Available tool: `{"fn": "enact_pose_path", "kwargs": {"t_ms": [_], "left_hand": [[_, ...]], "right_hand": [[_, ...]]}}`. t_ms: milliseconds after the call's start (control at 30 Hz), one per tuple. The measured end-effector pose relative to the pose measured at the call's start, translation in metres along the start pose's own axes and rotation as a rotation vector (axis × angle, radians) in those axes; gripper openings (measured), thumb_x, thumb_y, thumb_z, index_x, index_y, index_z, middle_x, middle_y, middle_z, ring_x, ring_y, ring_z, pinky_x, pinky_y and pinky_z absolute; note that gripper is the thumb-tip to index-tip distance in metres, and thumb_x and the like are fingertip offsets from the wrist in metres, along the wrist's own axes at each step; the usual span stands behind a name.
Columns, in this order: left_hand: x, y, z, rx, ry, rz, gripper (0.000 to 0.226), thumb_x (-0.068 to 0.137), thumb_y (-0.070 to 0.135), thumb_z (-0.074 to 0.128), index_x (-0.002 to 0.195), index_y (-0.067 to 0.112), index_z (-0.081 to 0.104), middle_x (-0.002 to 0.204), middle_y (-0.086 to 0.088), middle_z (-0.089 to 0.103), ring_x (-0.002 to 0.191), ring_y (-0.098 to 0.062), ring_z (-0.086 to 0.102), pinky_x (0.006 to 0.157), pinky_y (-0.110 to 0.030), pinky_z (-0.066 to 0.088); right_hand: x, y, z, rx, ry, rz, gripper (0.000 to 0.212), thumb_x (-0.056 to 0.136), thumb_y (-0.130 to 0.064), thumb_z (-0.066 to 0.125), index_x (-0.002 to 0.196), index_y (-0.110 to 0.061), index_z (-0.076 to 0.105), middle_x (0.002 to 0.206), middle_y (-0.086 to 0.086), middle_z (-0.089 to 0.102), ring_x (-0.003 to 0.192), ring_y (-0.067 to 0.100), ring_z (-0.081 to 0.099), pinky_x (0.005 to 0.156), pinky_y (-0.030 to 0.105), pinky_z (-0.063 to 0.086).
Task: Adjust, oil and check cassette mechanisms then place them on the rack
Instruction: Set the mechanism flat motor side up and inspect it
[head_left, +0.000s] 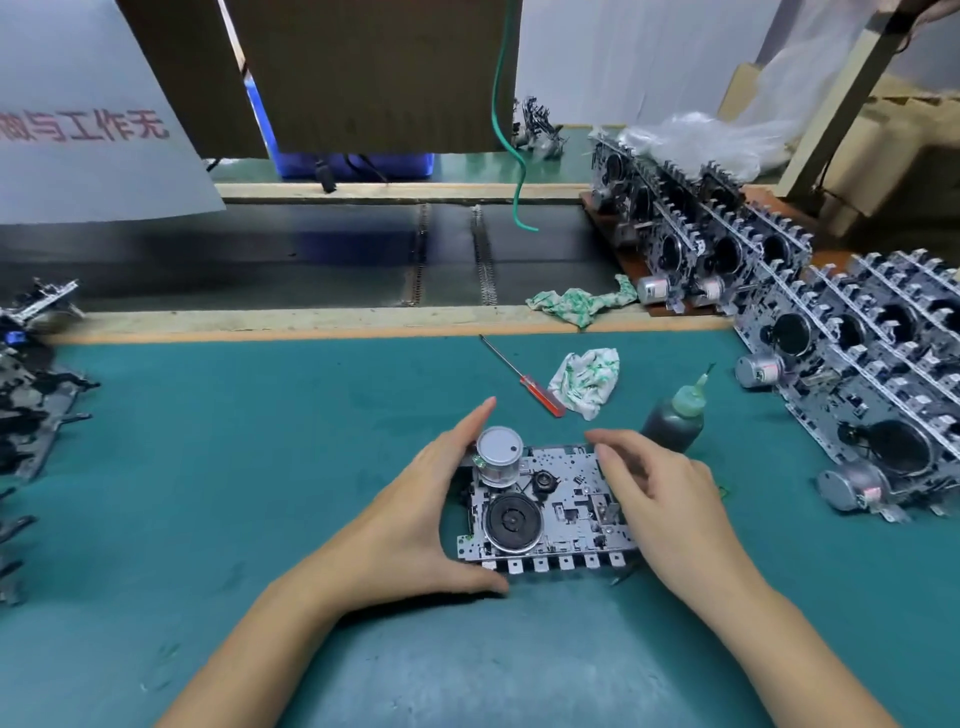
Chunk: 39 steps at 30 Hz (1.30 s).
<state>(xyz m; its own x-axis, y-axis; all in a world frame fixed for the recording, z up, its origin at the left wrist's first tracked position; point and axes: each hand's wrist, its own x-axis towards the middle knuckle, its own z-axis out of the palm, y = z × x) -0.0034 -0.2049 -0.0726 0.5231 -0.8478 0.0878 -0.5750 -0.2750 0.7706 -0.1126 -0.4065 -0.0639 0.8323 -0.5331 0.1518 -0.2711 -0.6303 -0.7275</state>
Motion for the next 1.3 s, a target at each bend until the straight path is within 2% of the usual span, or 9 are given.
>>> {"fn": "enact_pose_path", "kwargs": {"t_ms": [267, 400, 567, 833, 967, 1033, 1100, 1167, 1300], "left_hand": [[-0.001, 0.006, 0.002, 0.071, -0.017, -0.002, 0.126, 0.051, 0.055, 0.084, 0.139, 0.062, -0.006, 0.134, 0.048, 0.015, 0.131, 0.017, 0.019, 0.103, -0.001, 0.018], [0.003, 0.014, 0.01, 0.221, 0.103, 0.037, 0.102, 0.054, 0.052, 0.071, 0.135, 0.056, 0.009, 0.129, 0.042, 0.024, 0.119, 0.021, 0.025, 0.105, -0.015, 0.025], [0.001, 0.006, 0.003, 0.154, 0.045, 0.033, 0.118, 0.051, 0.058, 0.082, 0.133, 0.068, -0.003, 0.131, 0.05, 0.016, 0.124, 0.02, 0.023, 0.103, -0.004, 0.018], [-0.001, 0.004, 0.002, 0.071, 0.036, 0.024, 0.115, 0.052, 0.051, 0.088, 0.13, 0.071, 0.006, 0.135, 0.047, 0.02, 0.13, 0.015, 0.026, 0.103, -0.002, 0.02], [-0.001, 0.006, 0.002, 0.077, 0.015, 0.028, 0.121, 0.05, 0.055, 0.087, 0.133, 0.069, -0.001, 0.134, 0.05, 0.016, 0.131, 0.016, 0.023, 0.104, -0.003, 0.018], [-0.001, 0.006, 0.003, 0.095, 0.029, 0.034, 0.12, 0.052, 0.055, 0.087, 0.133, 0.069, -0.001, 0.133, 0.05, 0.017, 0.13, 0.016, 0.024, 0.105, -0.005, 0.02], [0.0, 0.007, 0.003, 0.108, 0.048, 0.034, 0.115, 0.053, 0.053, 0.087, 0.131, 0.07, 0.003, 0.135, 0.047, 0.02, 0.129, 0.015, 0.027, 0.106, -0.009, 0.022], [0.0, 0.006, 0.002, 0.103, 0.043, 0.035, 0.113, 0.053, 0.055, 0.086, 0.131, 0.07, 0.005, 0.135, 0.046, 0.02, 0.13, 0.014, 0.027, 0.107, -0.01, 0.022], [-0.001, 0.005, 0.002, 0.084, 0.033, 0.031, 0.115, 0.051, 0.057, 0.086, 0.13, 0.072, 0.004, 0.133, 0.051, 0.017, 0.13, 0.016, 0.024, 0.106, -0.006, 0.02]], "right_hand": [[-0.002, -0.001, -0.001, -0.004, -0.007, -0.013, 0.022, 0.095, -0.027, 0.051, 0.109, -0.027, 0.068, 0.078, -0.014, 0.067, 0.077, -0.025, 0.052, 0.066, -0.002, 0.037], [-0.003, -0.001, 0.0, -0.016, 0.006, -0.02, 0.023, 0.094, -0.027, 0.052, 0.109, -0.027, 0.069, 0.075, -0.015, 0.066, 0.075, -0.023, 0.053, 0.066, -0.001, 0.037], [-0.003, -0.003, 0.0, -0.024, 0.007, -0.023, 0.023, 0.095, -0.027, 0.051, 0.11, -0.026, 0.069, 0.072, -0.016, 0.065, 0.078, -0.017, 0.055, 0.065, 0.001, 0.038], [-0.005, -0.005, -0.002, -0.066, -0.001, -0.034, 0.023, 0.095, -0.026, 0.051, 0.108, -0.025, 0.069, 0.065, -0.023, 0.06, 0.069, -0.015, 0.056, 0.06, 0.002, 0.037], [-0.006, -0.006, -0.004, -0.142, 0.016, -0.077, 0.027, 0.094, -0.031, 0.049, 0.112, -0.025, 0.067, 0.072, -0.012, 0.067, 0.074, 0.011, 0.062, 0.067, 0.027, 0.039], [-0.005, -0.006, -0.007, -0.174, 0.062, -0.128, 0.03, 0.093, -0.032, 0.048, 0.114, -0.023, 0.067, 0.085, -0.004, 0.073, 0.085, 0.019, 0.065, 0.073, 0.032, 0.043], [-0.004, -0.006, -0.01, -0.101, 0.111, -0.142, 0.029, 0.091, -0.033, 0.048, 0.109, -0.023, 0.069, 0.084, -0.006, 0.073, 0.083, 0.009, 0.065, 0.076, 0.028, 0.045], [-0.003, -0.006, -0.013, 0.018, 0.146, -0.148, 0.025, 0.092, -0.032, 0.05, 0.102, -0.024, 0.072, 0.08, -0.014, 0.071, 0.08, -0.003, 0.063, 0.073, 0.016, 0.045], [-0.004, -0.011, -0.02, 0.215, 0.267, -0.237, 0.02, 0.094, -0.031, 0.049, 0.094, -0.026, 0.068, 0.084, -0.023, 0.068, 0.08, -0.004, 0.066, 0.073, 0.015, 0.052]]}}
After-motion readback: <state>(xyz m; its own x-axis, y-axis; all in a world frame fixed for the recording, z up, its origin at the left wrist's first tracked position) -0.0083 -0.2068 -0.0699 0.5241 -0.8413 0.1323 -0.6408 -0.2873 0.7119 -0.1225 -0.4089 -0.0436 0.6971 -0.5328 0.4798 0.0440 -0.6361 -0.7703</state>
